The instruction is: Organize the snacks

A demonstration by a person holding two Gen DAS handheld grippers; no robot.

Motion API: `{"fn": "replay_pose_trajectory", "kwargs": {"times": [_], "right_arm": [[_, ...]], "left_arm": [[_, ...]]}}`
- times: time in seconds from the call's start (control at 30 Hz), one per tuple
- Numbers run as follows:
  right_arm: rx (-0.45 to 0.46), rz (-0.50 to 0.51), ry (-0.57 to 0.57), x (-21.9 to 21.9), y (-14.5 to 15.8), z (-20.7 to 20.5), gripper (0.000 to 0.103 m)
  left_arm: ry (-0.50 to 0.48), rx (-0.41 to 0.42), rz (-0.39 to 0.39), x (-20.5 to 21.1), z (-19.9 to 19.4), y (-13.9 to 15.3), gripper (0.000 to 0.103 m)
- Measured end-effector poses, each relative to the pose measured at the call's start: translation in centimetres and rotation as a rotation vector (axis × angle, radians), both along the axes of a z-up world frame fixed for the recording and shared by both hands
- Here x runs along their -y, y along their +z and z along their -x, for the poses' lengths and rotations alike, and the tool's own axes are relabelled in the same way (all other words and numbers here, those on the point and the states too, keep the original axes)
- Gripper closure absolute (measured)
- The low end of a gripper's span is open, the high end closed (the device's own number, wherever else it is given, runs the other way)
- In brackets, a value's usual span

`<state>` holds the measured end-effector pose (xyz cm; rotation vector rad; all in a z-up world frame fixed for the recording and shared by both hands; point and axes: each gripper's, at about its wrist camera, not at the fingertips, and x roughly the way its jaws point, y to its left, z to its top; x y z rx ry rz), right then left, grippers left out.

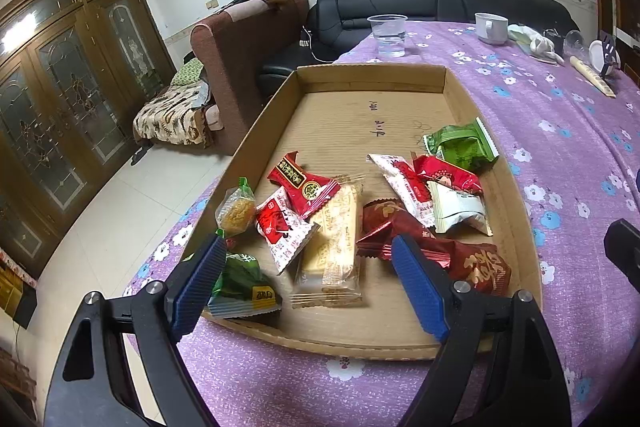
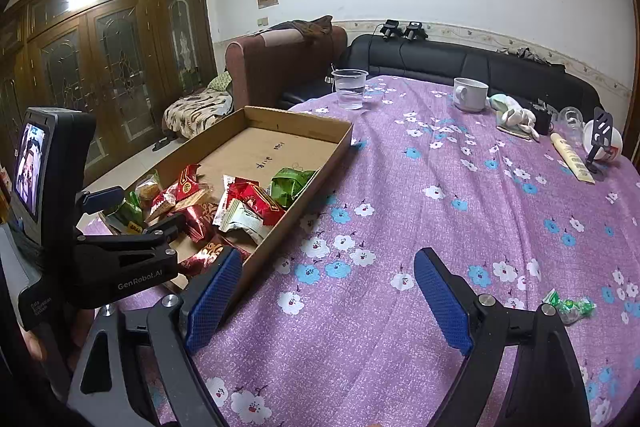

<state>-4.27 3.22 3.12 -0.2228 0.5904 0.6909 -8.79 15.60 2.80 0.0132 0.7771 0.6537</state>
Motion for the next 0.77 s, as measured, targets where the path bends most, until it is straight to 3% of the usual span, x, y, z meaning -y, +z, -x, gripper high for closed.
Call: {"fn": "replay_pose_trajectory", "kwargs": {"times": [0.77], "right_arm": [[-0.003, 0.001, -0.001, -0.04, -0.03, -0.07, 0.014]], "left_arm": [[0.035, 0.018, -0.038, -0.63, 0.68, 0.58, 0.017]]}}
